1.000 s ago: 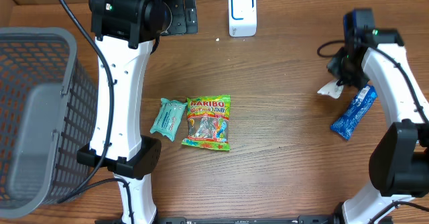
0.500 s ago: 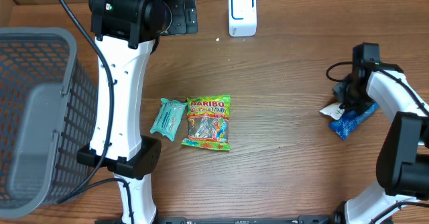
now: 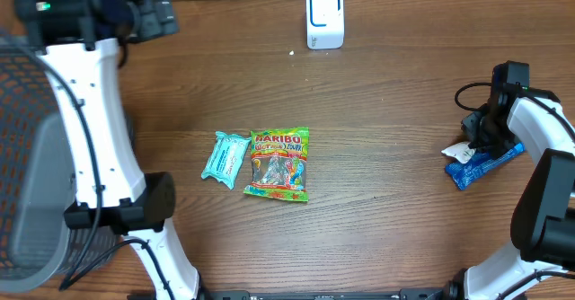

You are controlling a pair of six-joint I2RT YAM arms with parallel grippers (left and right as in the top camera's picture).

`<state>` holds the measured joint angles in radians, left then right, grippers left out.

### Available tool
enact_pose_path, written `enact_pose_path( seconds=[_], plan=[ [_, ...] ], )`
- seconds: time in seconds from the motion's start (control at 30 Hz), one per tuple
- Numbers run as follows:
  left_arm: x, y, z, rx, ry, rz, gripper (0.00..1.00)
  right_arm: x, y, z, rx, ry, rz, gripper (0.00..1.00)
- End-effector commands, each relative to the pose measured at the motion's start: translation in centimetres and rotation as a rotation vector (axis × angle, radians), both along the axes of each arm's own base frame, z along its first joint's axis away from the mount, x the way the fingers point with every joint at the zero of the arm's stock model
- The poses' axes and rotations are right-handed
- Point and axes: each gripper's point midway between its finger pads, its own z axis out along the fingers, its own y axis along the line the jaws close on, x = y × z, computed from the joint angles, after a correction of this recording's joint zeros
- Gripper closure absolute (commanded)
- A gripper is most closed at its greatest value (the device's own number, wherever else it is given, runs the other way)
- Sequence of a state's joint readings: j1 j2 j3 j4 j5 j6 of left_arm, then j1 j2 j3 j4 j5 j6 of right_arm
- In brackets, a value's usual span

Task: Scan the item barcode
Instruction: 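Carry the tube right and lay it beside the blue bar, then move the right gripper left and lower it onto the Haribo bag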

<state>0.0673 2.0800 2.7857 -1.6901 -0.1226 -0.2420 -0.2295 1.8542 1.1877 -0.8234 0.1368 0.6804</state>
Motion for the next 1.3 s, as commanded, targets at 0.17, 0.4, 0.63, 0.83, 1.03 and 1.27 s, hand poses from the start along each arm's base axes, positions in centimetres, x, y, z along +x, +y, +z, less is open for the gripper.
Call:
enact_pose_path(
  seconds=[0.17, 0.4, 0.63, 0.83, 1.03, 1.27],
  plan=[
    [-0.2, 2.7, -0.5, 0.010, 0.023, -0.016, 0.00, 0.5, -0.3, 1.8, 0.086, -0.059, 0.041, 0.89],
    [-0.2, 2.7, -0.5, 0.010, 0.022, -0.016, 0.00, 2.0, 0.9, 5.7, 0.120, -0.092, 0.167, 0.34],
    [-0.2, 2.7, -0.5, 0.010, 0.022, -0.016, 0.00, 5.5, 7.6, 13.5, 0.164, -0.279, 0.521, 0.23],
    [-0.2, 2.7, -0.5, 0.009, 0.022, -0.016, 0.00, 5.6, 19.8, 15.3, 0.281, -0.350, 0.841, 0.11],
    [-0.2, 2.7, -0.5, 0.010, 0.022, -0.016, 0.00, 2.2, 30.1, 14.4, 0.339, -0.328, 1.061, 0.12],
    [-0.2, 2.7, -0.5, 0.009, 0.022, -0.016, 0.00, -3.1, 38.5, 13.3, 0.157, -0.307, 1.472, 0.12]
  ],
)
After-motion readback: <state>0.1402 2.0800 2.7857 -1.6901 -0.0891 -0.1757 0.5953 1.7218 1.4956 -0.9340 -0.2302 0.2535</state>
